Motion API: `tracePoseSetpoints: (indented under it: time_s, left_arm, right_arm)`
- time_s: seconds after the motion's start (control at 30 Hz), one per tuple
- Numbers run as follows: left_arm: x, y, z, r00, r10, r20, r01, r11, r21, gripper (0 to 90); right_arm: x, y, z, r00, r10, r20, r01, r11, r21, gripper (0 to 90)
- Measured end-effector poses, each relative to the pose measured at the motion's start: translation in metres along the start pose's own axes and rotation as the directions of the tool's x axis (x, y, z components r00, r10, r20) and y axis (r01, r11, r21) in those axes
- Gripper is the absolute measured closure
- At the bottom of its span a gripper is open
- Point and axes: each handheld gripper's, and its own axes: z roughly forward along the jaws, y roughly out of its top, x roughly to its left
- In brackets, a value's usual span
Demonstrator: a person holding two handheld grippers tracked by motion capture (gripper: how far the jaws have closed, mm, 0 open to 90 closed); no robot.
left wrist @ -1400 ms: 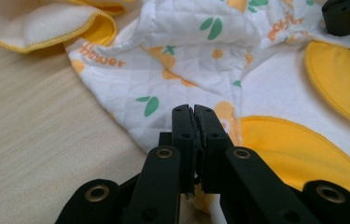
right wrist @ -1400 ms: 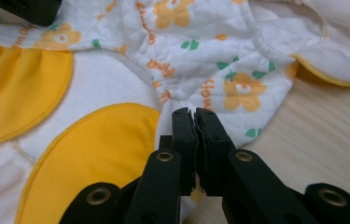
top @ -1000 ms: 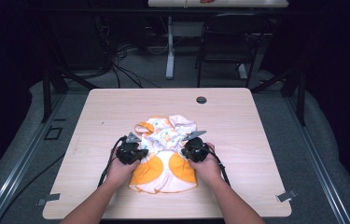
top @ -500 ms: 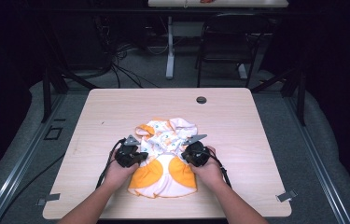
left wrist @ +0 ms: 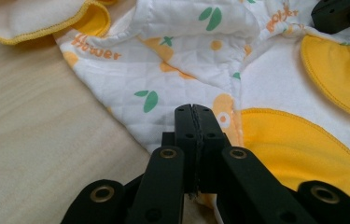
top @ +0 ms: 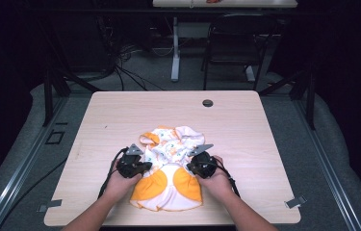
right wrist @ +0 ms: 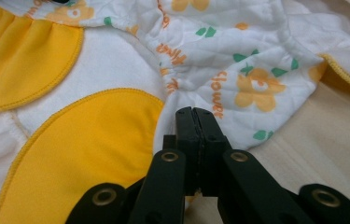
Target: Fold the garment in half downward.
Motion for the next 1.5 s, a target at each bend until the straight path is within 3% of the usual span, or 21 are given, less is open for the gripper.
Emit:
tracePoseSetpoints:
  time_s: [0.3, 0.43, 0.67, 0.87, 1.07, 1.23, 1.5]
  left_arm:
    - [-0.011, -0.015, -0.011, 0.9993, -0.005, 0.038, 0.005, 1.0, -0.003, 89.8]
    - [-0.017, -0.019, -0.014, 0.999, 0.01, 0.044, -0.01, 0.9999, 0.003, 89.8]
    - [-0.018, -0.012, -0.019, 0.9986, 0.041, 0.035, -0.042, 0.999, 0.015, 89.8]
    - [-0.004, 0.023, -0.025, 0.9985, 0.051, 0.018, -0.051, 0.9985, -0.022, 89.7]
    - [0.014, 0.054, -0.015, 0.9988, 0.049, -0.005, -0.049, 0.9985, -0.025, 88.0]
    - [0.03, 0.068, -0.001, 0.9999, -0.001, -0.011, 0.001, 0.9996, -0.028, 87.7]
    - [0.048, 0.076, 0.016, 0.9992, -0.02, -0.034, 0.019, 0.9994, -0.029, 86.5]
  right_arm:
    - [0.015, -0.012, -0.01, 0.9989, -0.024, -0.04, 0.025, 1.0, 0.003, 89.7]
    - [0.019, -0.016, -0.013, 0.998, -0.041, -0.048, 0.041, 0.999, 0.008, 89.7]
    - [0.019, -0.014, -0.017, 0.9965, -0.035, -0.076, 0.037, 0.999, 0.023, 86.9]
    - [0.004, 0.018, -0.026, 0.9975, -0.039, -0.059, 0.038, 0.999, -0.018, 87.2]
    - [-0.023, 0.049, -0.015, 0.9993, -0.034, -0.012, 0.034, 0.999, -0.018, 86.1]
    - [-0.042, 0.065, -0.001, 0.9999, 0.003, 0.013, -0.002, 1.0, -0.006, 86.7]
    - [-0.059, 0.076, 0.017, 0.9954, 0.056, 0.079, -0.055, 0.998, -0.01, 84.2]
